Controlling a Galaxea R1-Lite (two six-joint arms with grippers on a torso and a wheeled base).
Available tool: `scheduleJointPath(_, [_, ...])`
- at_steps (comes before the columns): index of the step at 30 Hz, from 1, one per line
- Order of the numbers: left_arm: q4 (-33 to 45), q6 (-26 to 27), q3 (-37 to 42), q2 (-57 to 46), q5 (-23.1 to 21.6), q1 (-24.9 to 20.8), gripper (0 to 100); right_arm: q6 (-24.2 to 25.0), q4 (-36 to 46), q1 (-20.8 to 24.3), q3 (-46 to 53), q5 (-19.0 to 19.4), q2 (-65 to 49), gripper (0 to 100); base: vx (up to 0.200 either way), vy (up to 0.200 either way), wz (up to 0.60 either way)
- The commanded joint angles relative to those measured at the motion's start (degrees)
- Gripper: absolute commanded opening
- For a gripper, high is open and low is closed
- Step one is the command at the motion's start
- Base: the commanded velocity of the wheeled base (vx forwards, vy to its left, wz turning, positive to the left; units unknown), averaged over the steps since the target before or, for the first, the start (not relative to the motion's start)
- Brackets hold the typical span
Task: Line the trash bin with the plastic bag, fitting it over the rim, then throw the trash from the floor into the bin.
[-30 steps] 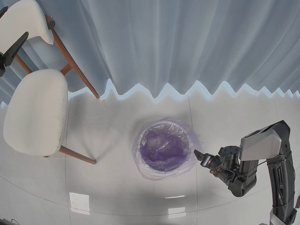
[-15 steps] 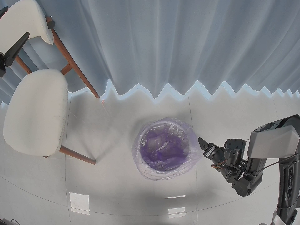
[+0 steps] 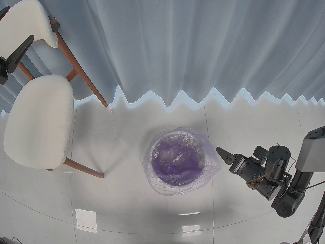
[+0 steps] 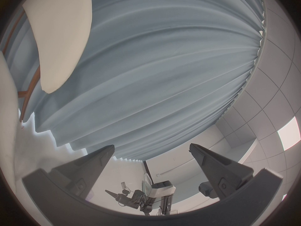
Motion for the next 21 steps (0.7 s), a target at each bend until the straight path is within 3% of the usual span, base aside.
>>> scheduleJointPath(1, [0.0, 0.1, 1.1, -0.2, 0.0, -2.3, 100, -12.6, -0.6, 0.8, 4.3, 0.0, -4.5, 100, 0.000, 0.000, 0.00])
scheduleJointPath(5, [0.0, 0.0, 2.0, -0.2, -0.3, -3.3, 100, -17.0, -0.9, 1.0, 3.5, -3.8, -2.5, 100, 0.000, 0.000, 0.00])
scheduleJointPath(10, [0.0, 0.1, 3.6, -0.8, -0.3, -7.8, 100, -21.9, -0.8, 1.1, 3.9, -3.7, -3.0, 100, 0.000, 0.000, 0.00])
scheduleJointPath(21, [0.0, 0.2, 3.5, -0.6, -0.3, -7.7, 100, -22.6, -0.8, 1.1, 0.1, -5.7, -2.1, 100, 0.000, 0.000, 0.00])
